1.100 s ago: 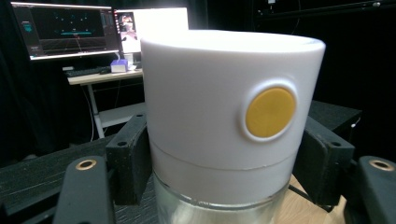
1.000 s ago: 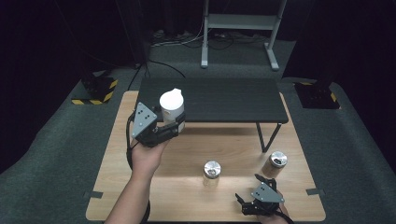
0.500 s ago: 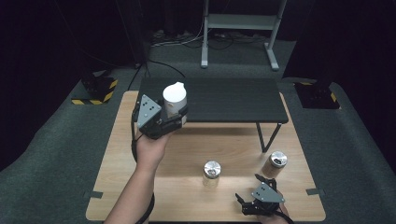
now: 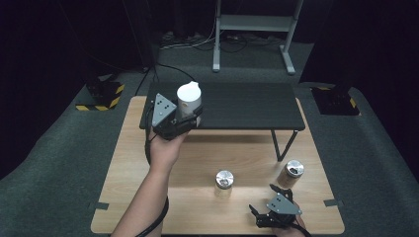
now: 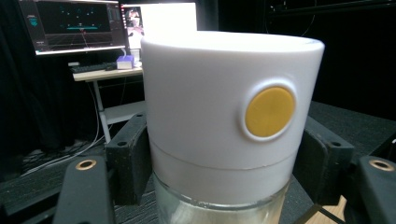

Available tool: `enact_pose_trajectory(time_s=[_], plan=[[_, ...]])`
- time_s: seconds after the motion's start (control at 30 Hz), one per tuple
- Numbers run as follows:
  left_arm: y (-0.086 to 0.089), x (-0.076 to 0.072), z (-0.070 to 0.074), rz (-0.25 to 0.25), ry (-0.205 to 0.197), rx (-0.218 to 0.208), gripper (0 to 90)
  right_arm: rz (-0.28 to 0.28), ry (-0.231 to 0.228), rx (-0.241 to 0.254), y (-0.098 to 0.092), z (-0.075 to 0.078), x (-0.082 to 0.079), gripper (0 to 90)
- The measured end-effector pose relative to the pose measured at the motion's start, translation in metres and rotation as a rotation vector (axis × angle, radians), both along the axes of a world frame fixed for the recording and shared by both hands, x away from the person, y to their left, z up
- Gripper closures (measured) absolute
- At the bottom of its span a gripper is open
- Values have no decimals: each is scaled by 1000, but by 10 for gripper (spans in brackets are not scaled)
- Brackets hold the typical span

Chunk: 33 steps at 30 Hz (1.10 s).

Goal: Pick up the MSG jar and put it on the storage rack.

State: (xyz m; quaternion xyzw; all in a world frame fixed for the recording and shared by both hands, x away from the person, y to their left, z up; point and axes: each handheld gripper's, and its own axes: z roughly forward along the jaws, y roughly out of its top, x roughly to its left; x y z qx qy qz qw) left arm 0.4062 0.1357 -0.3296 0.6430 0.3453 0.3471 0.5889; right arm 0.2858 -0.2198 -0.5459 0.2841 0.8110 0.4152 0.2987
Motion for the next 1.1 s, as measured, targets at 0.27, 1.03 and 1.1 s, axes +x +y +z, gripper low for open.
enact_pose_trajectory(time_s=[0.27, 1.03, 1.1], plan=[[-2, 8, -1, 18, 3, 3, 303, 1, -6, 2, 0, 0, -1, 0], [-2, 20, -2, 33, 15, -20, 303, 1, -8, 9, -1, 0, -1, 0], [-2, 20, -2, 31, 15, -20, 303, 2, -9, 10, -1, 0, -1, 0]])
